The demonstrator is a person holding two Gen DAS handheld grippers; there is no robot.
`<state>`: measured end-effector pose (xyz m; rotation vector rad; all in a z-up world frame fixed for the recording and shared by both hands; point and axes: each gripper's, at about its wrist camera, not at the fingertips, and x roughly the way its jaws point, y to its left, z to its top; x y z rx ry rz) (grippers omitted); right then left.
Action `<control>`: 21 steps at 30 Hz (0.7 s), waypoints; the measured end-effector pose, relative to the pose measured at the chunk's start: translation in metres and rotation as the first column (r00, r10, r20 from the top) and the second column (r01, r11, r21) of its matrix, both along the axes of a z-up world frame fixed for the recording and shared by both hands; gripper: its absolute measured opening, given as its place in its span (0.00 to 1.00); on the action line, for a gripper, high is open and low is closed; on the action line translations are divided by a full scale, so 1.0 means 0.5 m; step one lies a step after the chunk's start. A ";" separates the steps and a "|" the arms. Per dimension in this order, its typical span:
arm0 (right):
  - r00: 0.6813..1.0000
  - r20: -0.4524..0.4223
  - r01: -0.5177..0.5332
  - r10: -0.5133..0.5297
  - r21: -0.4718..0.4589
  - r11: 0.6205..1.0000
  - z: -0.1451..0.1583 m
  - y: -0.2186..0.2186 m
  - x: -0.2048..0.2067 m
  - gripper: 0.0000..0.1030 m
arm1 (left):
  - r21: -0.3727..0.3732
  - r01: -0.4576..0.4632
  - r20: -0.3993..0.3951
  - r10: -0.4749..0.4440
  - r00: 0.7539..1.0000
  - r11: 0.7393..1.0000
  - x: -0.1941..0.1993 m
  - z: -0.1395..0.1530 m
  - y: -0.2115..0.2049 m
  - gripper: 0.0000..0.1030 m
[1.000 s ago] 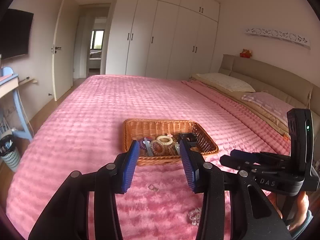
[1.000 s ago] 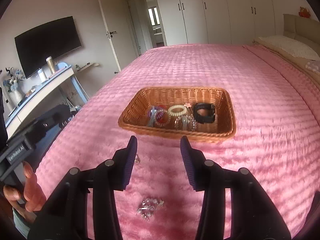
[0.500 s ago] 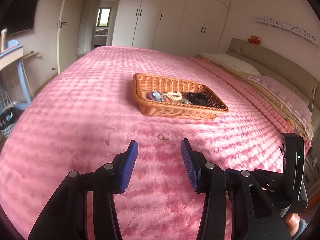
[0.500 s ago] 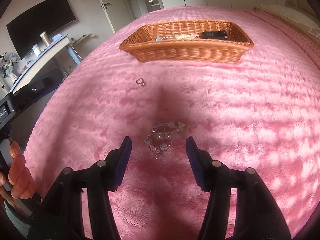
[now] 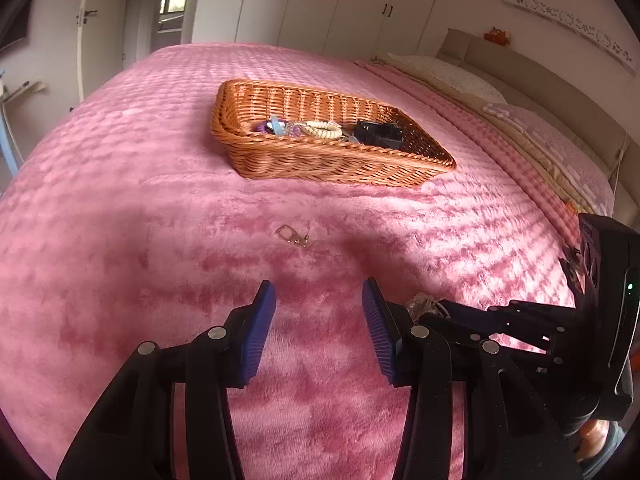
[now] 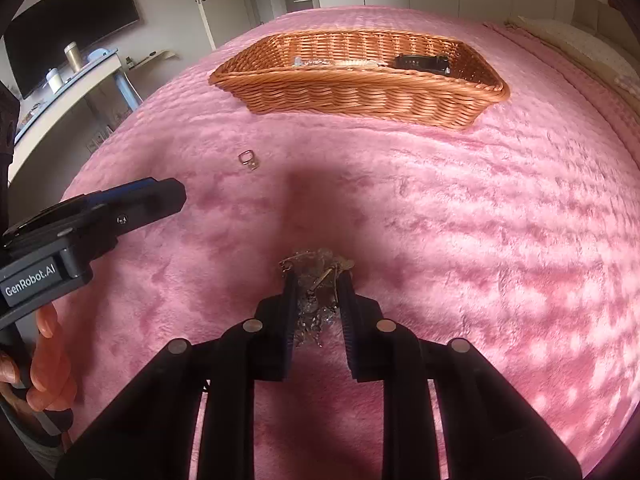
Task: Organize jewelry
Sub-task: 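Grasp the gold charm with the left tool while the right grasps the silver charm tangle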
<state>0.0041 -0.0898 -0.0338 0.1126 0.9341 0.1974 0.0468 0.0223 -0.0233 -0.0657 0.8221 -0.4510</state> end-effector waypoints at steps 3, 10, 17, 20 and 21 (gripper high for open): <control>1.000 0.000 0.015 -0.015 -0.018 1.000 -0.004 -0.024 0.025 0.09 | 0.014 0.013 -0.010 -0.013 1.000 1.000 0.029 -0.005 -0.021 0.42; 0.999 0.009 0.030 -0.030 0.022 0.999 -0.009 -0.088 0.069 0.09 | 0.071 -0.009 -0.046 0.013 0.999 0.997 0.103 -0.039 -0.050 0.40; 0.999 0.032 -0.013 0.011 0.061 0.998 -0.007 -0.089 0.057 0.09 | 0.142 -0.021 -0.056 0.029 0.998 0.990 0.138 -0.060 -0.074 0.28; 0.998 0.043 -0.042 0.039 0.065 0.997 0.000 -0.082 0.049 0.09 | 0.163 -0.017 -0.045 0.024 0.999 0.986 0.137 -0.063 -0.080 0.12; 0.998 0.046 -0.047 0.044 0.066 0.997 0.001 -0.080 0.046 0.09 | 0.158 -0.011 -0.047 0.019 0.999 0.987 0.136 -0.063 -0.078 0.09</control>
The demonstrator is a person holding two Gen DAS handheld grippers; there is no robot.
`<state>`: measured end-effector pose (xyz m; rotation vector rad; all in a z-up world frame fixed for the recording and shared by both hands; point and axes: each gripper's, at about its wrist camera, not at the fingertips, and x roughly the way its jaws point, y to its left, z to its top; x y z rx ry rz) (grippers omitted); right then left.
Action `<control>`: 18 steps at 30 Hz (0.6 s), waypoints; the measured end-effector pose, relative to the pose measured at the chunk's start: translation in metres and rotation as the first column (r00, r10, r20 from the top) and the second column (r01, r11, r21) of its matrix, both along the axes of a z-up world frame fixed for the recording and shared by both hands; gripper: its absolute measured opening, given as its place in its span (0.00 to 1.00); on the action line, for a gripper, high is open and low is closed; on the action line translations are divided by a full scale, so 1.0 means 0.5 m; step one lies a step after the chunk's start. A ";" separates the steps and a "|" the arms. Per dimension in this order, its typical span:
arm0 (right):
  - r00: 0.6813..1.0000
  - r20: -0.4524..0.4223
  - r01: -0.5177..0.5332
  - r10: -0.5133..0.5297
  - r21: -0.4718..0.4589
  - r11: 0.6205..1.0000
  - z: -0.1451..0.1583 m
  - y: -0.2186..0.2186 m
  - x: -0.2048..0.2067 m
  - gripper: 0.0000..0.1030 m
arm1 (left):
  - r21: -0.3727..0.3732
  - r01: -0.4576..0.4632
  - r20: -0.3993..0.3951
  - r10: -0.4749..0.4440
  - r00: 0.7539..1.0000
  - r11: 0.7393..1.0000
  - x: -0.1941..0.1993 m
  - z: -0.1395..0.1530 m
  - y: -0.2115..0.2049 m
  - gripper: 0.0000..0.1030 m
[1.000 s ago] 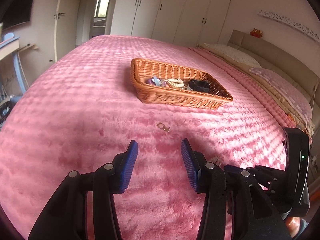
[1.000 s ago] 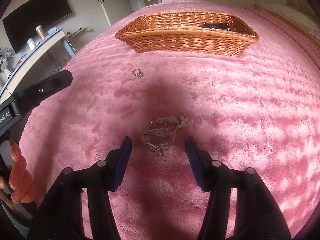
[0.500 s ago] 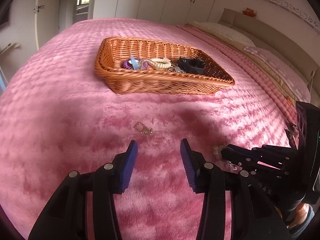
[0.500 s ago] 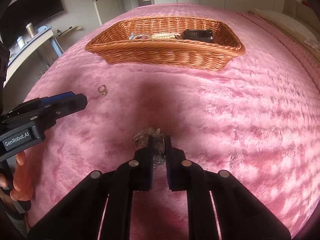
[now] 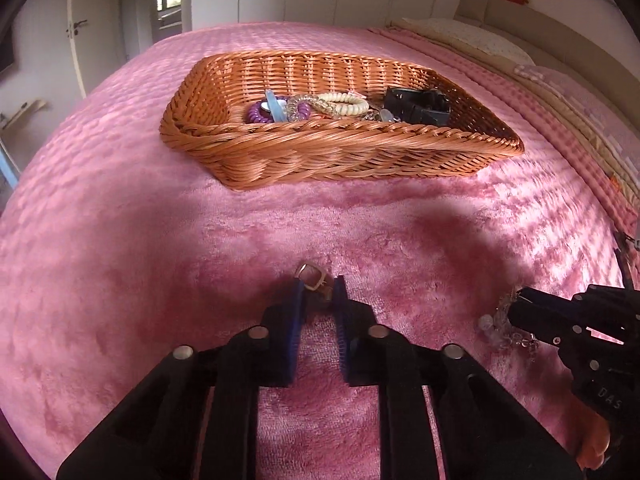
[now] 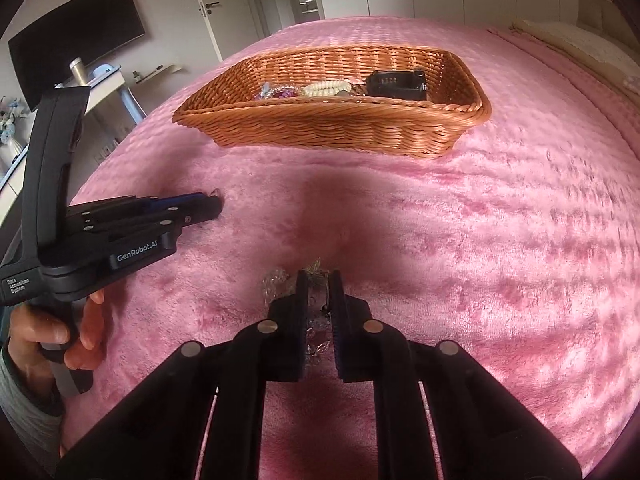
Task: Organize jewelry
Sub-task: 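Grasp the gold charm with the left tool while the right grasps the silver charm tangle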
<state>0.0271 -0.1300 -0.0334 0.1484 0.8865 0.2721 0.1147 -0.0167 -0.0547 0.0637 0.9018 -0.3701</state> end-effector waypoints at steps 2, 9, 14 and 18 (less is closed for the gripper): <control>1.000 -0.006 -0.020 0.020 0.003 1.000 0.000 0.006 -0.006 0.09 | -0.009 0.003 0.004 -0.003 1.000 1.000 -0.005 0.001 0.005 0.09; 0.999 0.025 -0.022 0.021 0.009 1.000 0.008 -0.010 -0.047 0.52 | -0.030 0.010 0.027 -0.009 1.000 1.000 -0.018 0.006 0.011 0.09; 0.999 0.007 -0.050 0.051 -0.028 0.998 0.003 0.015 -0.035 0.53 | -0.060 0.023 0.042 -0.021 0.999 0.998 -0.032 0.013 0.019 0.09; 0.999 -0.028 -0.034 0.033 -0.038 0.999 -0.008 0.023 -0.005 0.47 | -0.075 0.045 0.056 -0.041 0.998 0.996 -0.043 0.019 0.022 0.09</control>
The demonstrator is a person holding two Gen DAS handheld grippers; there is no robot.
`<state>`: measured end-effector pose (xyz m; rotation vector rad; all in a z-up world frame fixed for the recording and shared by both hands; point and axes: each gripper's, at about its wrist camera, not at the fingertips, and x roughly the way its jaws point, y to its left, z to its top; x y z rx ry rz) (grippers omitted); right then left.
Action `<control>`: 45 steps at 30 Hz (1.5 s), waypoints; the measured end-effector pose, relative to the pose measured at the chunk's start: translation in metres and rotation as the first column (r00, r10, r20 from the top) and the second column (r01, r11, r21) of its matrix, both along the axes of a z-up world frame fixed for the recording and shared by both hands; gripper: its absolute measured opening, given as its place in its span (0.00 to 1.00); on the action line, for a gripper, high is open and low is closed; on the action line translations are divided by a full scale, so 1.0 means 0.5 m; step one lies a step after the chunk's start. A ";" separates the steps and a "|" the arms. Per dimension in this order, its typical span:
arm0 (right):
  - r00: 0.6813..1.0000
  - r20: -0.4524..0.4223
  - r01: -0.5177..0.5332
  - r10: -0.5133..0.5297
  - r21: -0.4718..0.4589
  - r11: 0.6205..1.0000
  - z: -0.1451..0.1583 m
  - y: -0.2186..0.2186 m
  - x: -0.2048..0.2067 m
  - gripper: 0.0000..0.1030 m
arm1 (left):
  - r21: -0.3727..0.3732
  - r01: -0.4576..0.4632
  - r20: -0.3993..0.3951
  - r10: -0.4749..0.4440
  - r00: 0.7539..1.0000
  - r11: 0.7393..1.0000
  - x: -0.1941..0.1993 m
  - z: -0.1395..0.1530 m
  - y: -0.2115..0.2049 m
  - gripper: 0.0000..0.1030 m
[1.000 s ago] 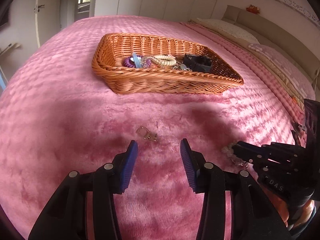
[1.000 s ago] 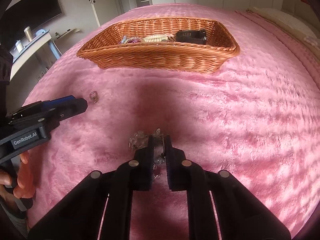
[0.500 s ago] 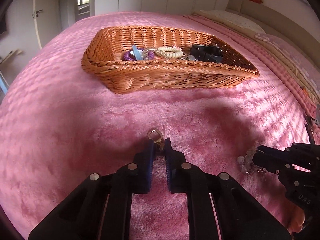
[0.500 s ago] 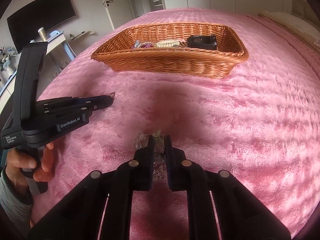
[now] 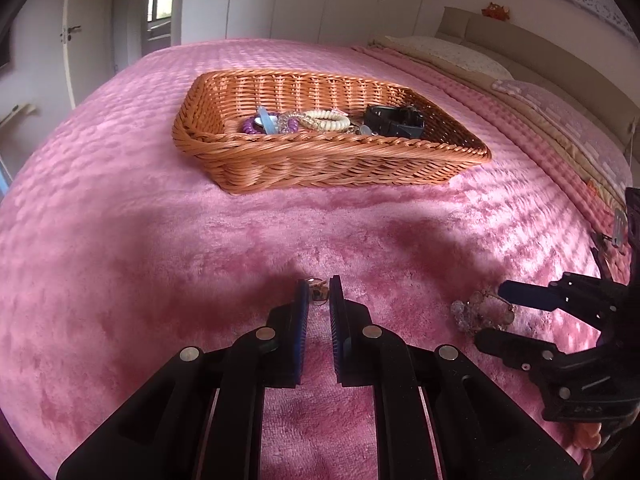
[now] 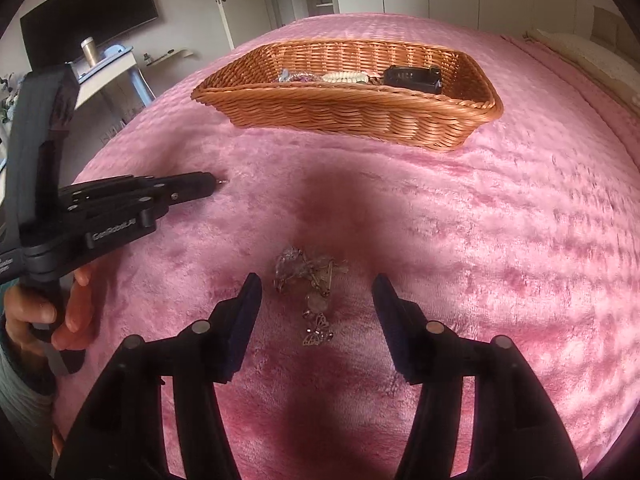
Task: Organize jewelry
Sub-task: 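Grasp the gold charm with the left tool while the right grasps the silver charm tangle, then carry the charms into the wicker basket and open both tools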
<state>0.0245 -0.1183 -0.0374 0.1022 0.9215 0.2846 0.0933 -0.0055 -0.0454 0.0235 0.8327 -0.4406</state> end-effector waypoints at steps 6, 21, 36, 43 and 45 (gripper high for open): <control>1.000 -0.006 -0.010 0.010 -0.018 1.000 0.000 0.005 -0.009 0.08 | -0.065 0.035 -0.011 -0.036 0.999 0.997 -0.010 0.006 0.016 0.08; 0.982 0.190 0.008 -0.009 0.004 1.000 0.154 -0.022 -0.055 0.08 | -0.147 0.090 0.099 -0.076 0.992 0.985 -0.054 0.119 0.023 0.08; 0.956 0.291 0.039 -0.047 0.033 0.999 0.279 -0.064 0.143 0.08 | -0.191 0.064 0.243 -0.016 0.970 0.979 0.086 0.261 -0.010 0.08; 0.980 0.194 0.022 -0.038 0.082 0.996 0.226 -0.044 0.311 0.08 | -0.174 0.020 0.198 0.015 0.980 0.984 0.211 0.217 -0.021 0.08; 0.987 0.153 0.022 -0.039 0.107 0.994 0.202 -0.040 0.354 0.07 | -0.171 0.004 0.177 0.026 0.984 0.985 0.238 0.194 -0.023 0.08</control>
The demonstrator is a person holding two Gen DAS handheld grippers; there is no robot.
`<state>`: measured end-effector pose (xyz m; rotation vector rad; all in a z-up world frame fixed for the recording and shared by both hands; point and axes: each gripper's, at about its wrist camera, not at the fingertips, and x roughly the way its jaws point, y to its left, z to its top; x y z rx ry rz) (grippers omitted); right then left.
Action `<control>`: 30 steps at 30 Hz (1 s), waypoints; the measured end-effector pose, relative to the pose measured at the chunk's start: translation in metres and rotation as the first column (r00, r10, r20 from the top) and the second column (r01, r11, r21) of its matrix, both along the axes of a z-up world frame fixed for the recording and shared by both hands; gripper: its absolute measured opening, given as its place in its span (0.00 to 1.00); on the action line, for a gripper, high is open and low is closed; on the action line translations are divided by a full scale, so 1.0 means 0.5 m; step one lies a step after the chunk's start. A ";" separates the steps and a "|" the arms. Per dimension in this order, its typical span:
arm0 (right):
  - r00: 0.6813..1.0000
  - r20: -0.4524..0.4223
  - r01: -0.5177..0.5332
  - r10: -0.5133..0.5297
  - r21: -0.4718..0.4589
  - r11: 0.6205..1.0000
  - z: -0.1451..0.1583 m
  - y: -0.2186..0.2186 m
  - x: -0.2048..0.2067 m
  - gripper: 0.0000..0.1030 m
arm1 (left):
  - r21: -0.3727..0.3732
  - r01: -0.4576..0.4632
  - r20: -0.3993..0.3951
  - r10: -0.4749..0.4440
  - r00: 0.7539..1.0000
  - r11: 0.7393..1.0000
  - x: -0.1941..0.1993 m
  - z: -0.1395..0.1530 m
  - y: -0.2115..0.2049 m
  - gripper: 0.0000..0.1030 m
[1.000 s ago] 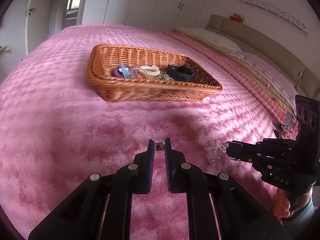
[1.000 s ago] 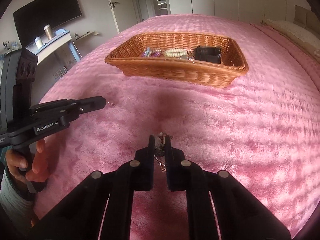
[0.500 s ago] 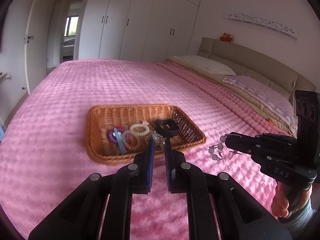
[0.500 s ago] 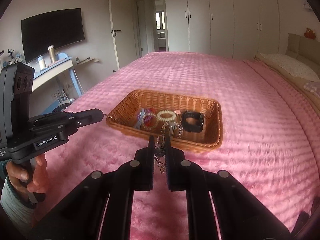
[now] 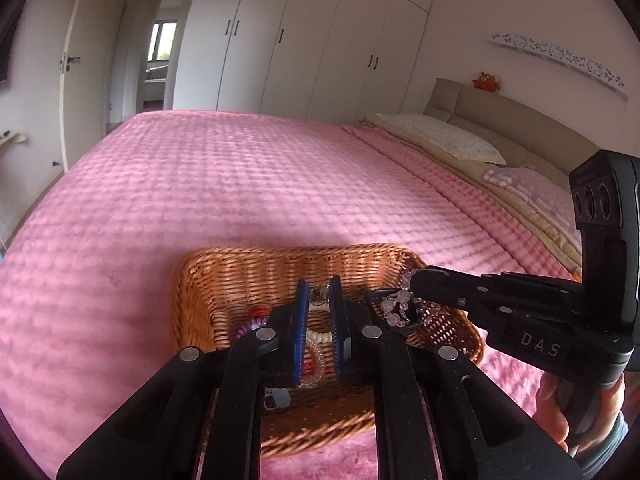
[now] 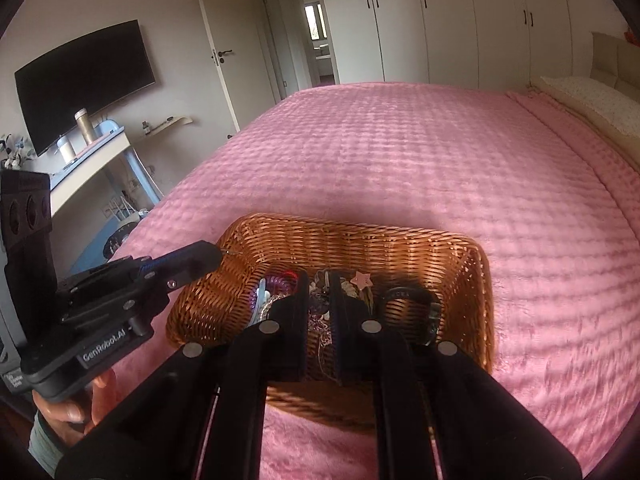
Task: Organize jewelry
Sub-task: 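Carry the charms into the wicker basket and open both tools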
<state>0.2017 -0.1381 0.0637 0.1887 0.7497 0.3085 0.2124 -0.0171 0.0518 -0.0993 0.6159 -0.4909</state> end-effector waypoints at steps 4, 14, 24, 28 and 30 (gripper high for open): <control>0.998 -0.067 0.020 -0.019 0.020 1.000 -0.044 0.000 0.064 0.08 | 0.021 -0.027 -0.042 0.027 0.999 0.999 0.042 -0.043 -0.001 0.09; 0.989 -0.135 0.064 -0.059 0.036 0.997 -0.098 -0.018 0.111 0.11 | 0.035 -0.073 -0.075 0.075 0.994 0.997 0.073 -0.084 0.011 0.13; 0.997 -0.054 0.067 -0.063 0.085 0.994 -0.030 -0.047 0.006 0.46 | 0.004 -0.075 0.004 0.075 0.997 0.997 -0.020 -0.016 0.030 0.46; 0.996 0.048 0.074 -0.077 0.063 0.995 0.017 -0.050 -0.102 0.59 | -0.013 -0.085 0.058 0.086 0.995 0.996 -0.100 0.023 0.045 0.51; 0.992 0.093 0.079 -0.083 0.050 0.996 0.035 -0.049 -0.156 0.62 | -0.023 -0.099 0.087 0.101 0.991 0.995 -0.145 0.040 0.054 0.57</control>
